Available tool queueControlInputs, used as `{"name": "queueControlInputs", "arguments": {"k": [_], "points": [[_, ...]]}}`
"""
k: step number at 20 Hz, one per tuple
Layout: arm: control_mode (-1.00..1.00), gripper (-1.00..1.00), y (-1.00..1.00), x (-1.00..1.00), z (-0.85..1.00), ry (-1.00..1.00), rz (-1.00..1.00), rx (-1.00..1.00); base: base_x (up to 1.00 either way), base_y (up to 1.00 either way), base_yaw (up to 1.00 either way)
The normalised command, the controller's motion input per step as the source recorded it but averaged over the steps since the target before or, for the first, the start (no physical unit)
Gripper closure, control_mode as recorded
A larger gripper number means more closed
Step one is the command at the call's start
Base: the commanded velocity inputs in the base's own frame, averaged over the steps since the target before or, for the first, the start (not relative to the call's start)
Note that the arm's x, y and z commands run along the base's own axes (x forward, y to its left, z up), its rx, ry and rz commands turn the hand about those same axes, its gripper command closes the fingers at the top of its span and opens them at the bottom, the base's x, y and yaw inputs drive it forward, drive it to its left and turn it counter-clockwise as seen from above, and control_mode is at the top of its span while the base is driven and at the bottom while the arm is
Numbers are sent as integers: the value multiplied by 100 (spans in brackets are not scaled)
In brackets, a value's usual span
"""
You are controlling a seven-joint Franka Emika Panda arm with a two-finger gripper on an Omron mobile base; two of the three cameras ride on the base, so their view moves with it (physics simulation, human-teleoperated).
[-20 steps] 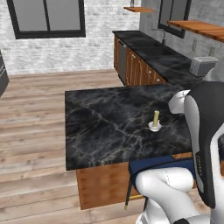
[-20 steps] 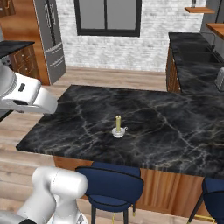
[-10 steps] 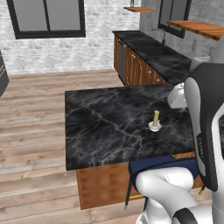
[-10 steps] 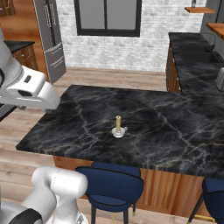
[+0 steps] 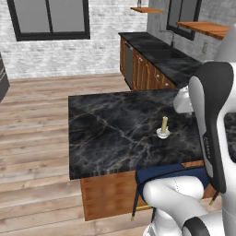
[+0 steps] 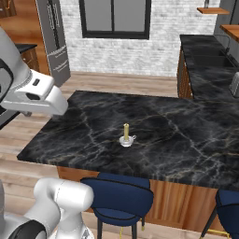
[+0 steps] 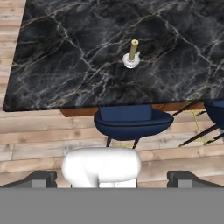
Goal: Get the candle and the wine from the cabinet and move them to the dining counter.
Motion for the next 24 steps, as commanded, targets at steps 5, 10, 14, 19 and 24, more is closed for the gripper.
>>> {"name": "queueControlInputs", "arguments": {"k": [5, 10, 14, 19, 24], "points": [[-100, -100, 0, 0, -6, 1, 0, 0, 0, 0, 0], [100, -100, 0, 0, -2, 0, 0, 0, 0, 0, 0], [100, -100, 0, 0, 0, 0, 0, 0, -68, 13, 0], [100, -100, 0, 0, 0, 0, 0, 0, -100, 91, 0], [100, -100, 0, 0, 0, 0, 0, 0, -68, 100, 3]]}}
